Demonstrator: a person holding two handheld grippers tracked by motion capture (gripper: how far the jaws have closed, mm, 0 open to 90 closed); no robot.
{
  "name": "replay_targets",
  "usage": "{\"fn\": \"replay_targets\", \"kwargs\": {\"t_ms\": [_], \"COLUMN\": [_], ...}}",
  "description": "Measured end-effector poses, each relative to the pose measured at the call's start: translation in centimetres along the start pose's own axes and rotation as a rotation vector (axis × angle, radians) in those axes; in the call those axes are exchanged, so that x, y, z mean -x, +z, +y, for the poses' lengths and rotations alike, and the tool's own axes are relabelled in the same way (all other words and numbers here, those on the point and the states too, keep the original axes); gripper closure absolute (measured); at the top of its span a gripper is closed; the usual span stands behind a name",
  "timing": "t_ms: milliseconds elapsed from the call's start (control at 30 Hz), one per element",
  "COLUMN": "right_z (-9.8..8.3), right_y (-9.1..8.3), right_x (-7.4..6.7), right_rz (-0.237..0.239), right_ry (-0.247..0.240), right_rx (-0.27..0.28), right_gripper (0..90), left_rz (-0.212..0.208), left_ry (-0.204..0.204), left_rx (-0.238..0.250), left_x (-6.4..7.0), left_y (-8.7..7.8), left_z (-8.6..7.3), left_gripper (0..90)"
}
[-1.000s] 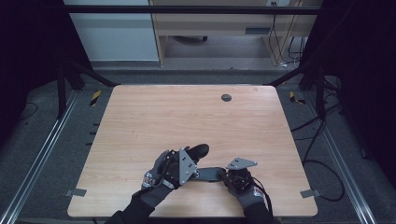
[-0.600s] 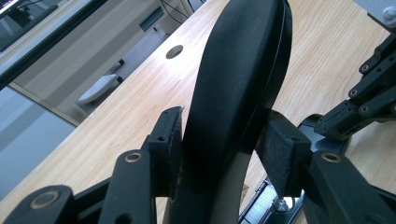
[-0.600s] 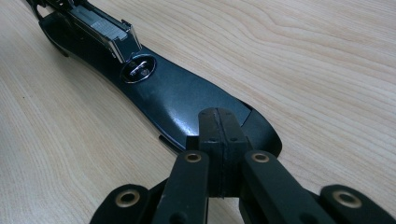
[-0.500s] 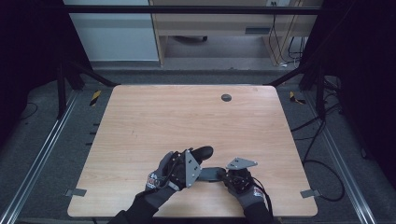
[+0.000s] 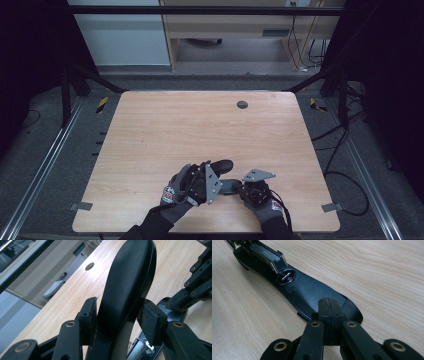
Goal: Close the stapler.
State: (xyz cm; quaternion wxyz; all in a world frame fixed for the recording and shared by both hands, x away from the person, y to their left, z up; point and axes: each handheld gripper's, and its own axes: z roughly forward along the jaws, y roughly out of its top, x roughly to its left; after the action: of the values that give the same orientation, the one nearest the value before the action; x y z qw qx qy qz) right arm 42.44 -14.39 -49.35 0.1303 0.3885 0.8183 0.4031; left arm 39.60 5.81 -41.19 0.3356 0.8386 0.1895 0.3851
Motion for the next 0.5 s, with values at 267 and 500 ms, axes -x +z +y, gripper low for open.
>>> {"fn": "replay_targets", "kwargs": {"t_ms": [267,500], "right_z": [-0.01,-0.02], "right_y": [-0.01,0.01], "right_x": [0.0,0.01], "right_rz": [0.001,0.0], "right_ry": [0.0,-0.001], "right_rx": [0.0,0.003], "right_gripper": [90.0,90.0], "left_rz": [0.008,0.008], "left_ry": [0.037,0.05], "left_rx": [-0.012,-0.015], "left_x": [0.8,1.07], "left_y": [0.58,0.87], "left_z": [0.01,-0.01], "left_gripper": [50.6,50.4]}}
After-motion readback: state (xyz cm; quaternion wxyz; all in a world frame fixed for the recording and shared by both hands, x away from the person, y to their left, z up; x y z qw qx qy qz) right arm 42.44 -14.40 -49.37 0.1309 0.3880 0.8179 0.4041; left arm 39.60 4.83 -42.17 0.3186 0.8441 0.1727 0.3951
